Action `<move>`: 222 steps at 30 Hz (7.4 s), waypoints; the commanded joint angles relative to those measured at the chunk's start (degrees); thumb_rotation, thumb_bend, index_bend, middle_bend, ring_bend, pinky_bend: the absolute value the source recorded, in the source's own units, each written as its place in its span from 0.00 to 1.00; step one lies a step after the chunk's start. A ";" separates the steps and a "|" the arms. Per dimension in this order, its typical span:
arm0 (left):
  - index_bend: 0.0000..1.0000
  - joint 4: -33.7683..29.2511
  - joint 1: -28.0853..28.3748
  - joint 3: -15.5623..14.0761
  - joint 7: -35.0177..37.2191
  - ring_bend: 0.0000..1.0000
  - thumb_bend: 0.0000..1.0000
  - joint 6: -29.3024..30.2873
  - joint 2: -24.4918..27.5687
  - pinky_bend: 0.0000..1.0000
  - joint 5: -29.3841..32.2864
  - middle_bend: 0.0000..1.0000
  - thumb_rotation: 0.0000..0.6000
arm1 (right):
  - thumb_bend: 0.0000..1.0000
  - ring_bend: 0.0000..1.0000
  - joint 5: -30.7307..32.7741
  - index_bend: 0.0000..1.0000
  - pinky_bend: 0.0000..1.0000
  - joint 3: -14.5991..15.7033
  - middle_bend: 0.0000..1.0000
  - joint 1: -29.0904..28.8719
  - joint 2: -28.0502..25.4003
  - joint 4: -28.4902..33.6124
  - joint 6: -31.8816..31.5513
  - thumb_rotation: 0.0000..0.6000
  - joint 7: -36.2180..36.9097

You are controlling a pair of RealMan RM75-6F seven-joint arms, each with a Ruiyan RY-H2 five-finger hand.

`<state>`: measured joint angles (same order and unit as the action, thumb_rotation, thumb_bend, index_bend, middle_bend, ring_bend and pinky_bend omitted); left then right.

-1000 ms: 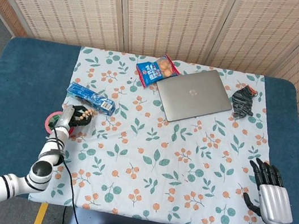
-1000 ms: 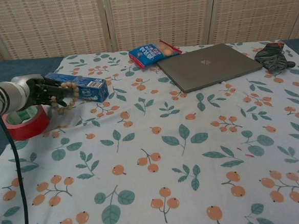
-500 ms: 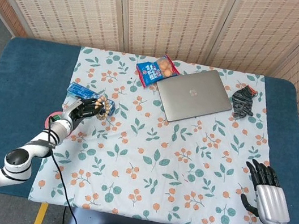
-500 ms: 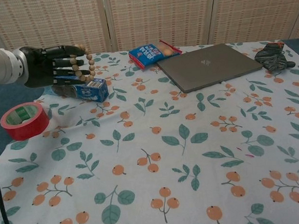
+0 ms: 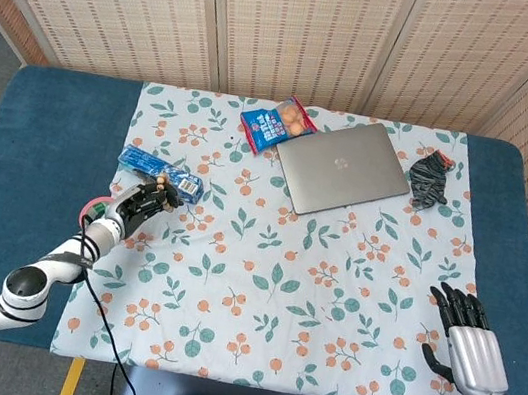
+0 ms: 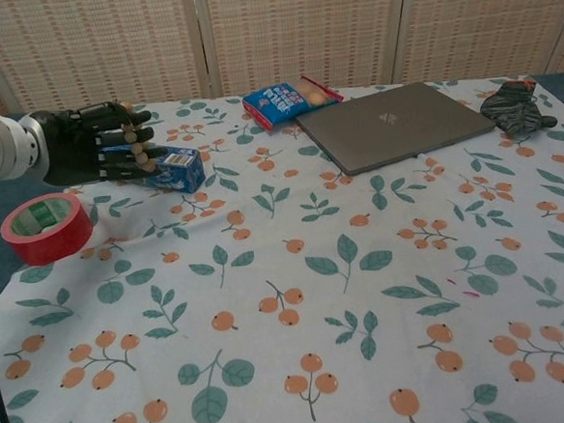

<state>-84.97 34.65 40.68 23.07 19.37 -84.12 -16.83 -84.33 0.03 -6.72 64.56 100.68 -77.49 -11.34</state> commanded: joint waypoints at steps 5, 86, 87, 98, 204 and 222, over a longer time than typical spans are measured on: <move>0.50 0.54 -0.69 -0.91 3.65 0.29 0.57 -0.81 0.10 0.11 -5.29 0.58 1.00 | 0.27 0.00 -0.05 0.00 0.00 0.15 0.00 -0.06 -0.09 0.20 0.22 1.00 -0.13; 0.54 -0.73 -3.68 -1.28 21.47 0.10 0.45 -6.93 -0.63 0.00 -33.60 0.41 0.69 | 0.27 0.00 0.03 0.00 0.00 0.30 0.00 -0.11 -1.25 0.84 0.73 1.00 0.56; 0.59 -0.67 -3.70 -1.21 21.79 0.10 0.45 -7.08 -0.62 0.00 -33.35 0.41 0.66 | 0.27 0.00 0.03 0.00 0.00 0.31 0.00 -0.12 -1.26 0.84 0.77 1.00 0.54; 0.75 -0.50 -3.55 -1.50 22.74 0.10 0.45 -6.43 -0.75 0.00 -32.69 0.45 0.58 | 0.27 0.00 0.10 0.00 0.00 0.33 0.00 -0.16 -1.47 1.00 0.87 1.00 0.50; 0.07 0.88 -1.15 -29.26 -32.27 0.00 0.82 27.40 -4.22 0.00 -57.00 0.12 1.00 | 0.27 0.00 -1.63 0.00 0.00 0.81 0.00 0.18 -2.81 1.78 0.36 1.00 2.06; 0.00 7.19 -27.56 -42.74 -23.76 0.00 0.40 75.56 2.56 0.00 -77.30 0.00 1.00 | 0.27 0.00 -4.42 0.00 0.00 1.01 0.00 1.15 -1.11 1.39 -2.66 1.00 -0.24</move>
<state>-82.66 13.74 1.95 -4.59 88.41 -82.82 -89.60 -88.53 0.99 -5.60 63.20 102.11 -80.01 -11.30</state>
